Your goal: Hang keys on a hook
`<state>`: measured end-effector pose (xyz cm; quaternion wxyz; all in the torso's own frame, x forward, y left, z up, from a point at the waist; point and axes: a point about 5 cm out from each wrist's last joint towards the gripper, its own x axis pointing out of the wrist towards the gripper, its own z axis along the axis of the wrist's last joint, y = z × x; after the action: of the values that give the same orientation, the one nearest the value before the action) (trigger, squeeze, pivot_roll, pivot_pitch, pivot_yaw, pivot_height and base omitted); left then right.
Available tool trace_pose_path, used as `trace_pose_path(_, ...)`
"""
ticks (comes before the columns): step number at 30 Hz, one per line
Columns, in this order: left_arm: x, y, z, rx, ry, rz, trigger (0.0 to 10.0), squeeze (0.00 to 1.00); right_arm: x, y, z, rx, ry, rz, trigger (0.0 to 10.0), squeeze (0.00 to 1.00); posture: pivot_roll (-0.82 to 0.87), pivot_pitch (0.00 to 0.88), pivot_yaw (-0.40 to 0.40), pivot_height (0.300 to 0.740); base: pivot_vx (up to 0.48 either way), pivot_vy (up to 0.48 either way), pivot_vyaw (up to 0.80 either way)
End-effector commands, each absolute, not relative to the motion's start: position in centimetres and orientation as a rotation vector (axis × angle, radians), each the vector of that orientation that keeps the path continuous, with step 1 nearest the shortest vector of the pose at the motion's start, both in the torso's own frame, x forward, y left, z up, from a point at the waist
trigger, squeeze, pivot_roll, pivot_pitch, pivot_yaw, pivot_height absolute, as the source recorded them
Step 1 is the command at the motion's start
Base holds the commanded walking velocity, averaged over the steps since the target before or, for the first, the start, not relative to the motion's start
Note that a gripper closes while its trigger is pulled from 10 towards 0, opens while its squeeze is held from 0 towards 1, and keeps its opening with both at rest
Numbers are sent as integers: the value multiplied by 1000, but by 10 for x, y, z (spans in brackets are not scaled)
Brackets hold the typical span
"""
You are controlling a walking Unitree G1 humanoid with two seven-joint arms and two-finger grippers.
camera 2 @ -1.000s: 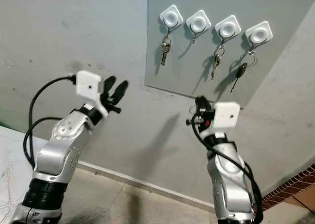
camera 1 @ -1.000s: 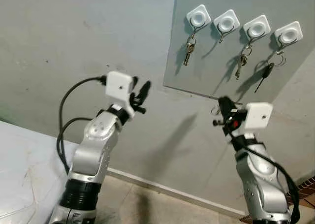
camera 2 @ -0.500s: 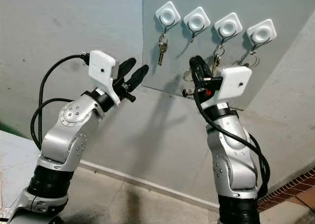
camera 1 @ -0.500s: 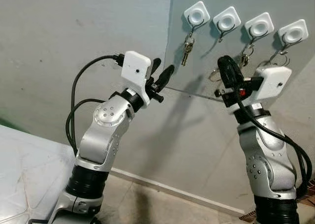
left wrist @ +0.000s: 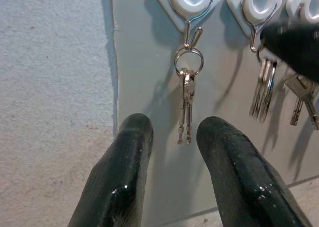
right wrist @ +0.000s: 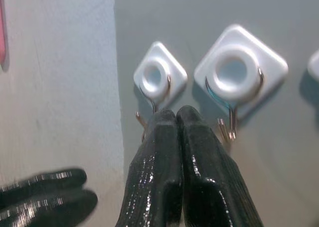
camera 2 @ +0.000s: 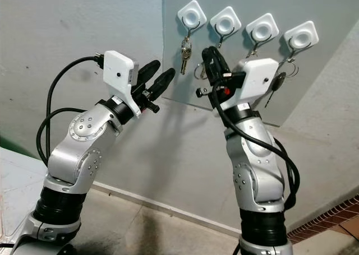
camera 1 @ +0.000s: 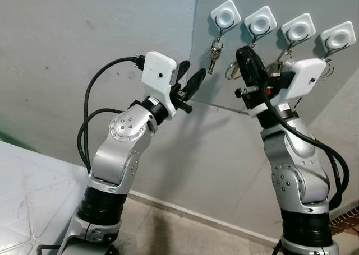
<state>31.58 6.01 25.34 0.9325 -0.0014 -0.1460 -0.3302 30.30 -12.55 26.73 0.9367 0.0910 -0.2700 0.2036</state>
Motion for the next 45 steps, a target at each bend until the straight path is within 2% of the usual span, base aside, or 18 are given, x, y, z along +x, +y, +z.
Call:
trace_pose_path(1,312,55,263,7,-329,-709,10000,0,304,-128,271,199,-572,408,10000,0,108,90,-37,740,0,0,0)
trace_pose_path(16,312,54,264,-3,-328,-719,10000,0,301,-150,265,188,-566,306,10000,0,100,91,-32,740,0,0,0)
trace_pose_path(34,309,49,267,-7,-337,-746,10000,0,307,-153,289,175,-669,351,10000,0,105,93,-33,740,0,0,0)
trace_pose_path(45,309,51,267,-9,-335,-735,10000,0,302,-156,275,176,-628,337,10000,0,108,95,-34,740,0,0,0)
